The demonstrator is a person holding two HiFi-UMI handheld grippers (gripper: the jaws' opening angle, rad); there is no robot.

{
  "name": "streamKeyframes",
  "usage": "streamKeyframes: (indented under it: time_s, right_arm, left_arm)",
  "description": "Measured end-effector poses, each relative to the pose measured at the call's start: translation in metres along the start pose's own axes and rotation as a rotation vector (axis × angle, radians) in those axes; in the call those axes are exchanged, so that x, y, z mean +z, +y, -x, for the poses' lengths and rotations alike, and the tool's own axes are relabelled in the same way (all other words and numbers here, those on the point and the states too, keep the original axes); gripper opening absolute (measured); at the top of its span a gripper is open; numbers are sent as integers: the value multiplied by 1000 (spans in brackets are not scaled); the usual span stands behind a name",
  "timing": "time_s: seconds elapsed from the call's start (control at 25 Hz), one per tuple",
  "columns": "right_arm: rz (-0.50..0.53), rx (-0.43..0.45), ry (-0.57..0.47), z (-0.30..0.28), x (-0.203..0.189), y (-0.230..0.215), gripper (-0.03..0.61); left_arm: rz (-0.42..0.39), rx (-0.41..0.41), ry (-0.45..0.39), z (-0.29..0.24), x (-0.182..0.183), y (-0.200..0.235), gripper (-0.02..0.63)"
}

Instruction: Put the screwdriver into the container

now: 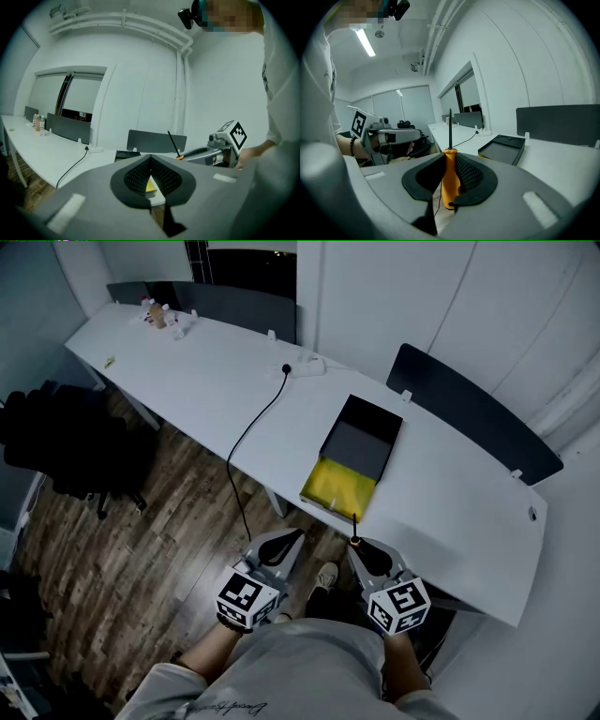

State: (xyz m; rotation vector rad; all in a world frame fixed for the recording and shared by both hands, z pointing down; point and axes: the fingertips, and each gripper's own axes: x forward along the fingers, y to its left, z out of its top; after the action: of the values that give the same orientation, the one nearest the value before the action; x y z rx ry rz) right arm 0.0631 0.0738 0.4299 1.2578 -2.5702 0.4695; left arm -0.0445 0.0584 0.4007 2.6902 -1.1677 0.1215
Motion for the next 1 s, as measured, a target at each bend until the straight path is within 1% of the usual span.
streamKeyframes:
  time_s: [0.24, 0.44, 0.64, 1.0]
  right_arm:
    - [18, 31, 6, -24, 28, -57, 86]
    - [42, 73, 13, -40, 44, -86, 86]
    - [62, 101, 23, -49, 51, -106, 86]
    - [29, 98, 38, -63, 49, -125, 86]
  left_arm:
    - [-4, 34, -6, -56, 22, 20, -2]
    - [-5, 70, -11, -91, 32, 28, -2]
    - [-7, 104, -17, -109, 38, 33, -2]
    - [-1, 117, 5, -126, 37, 45, -2]
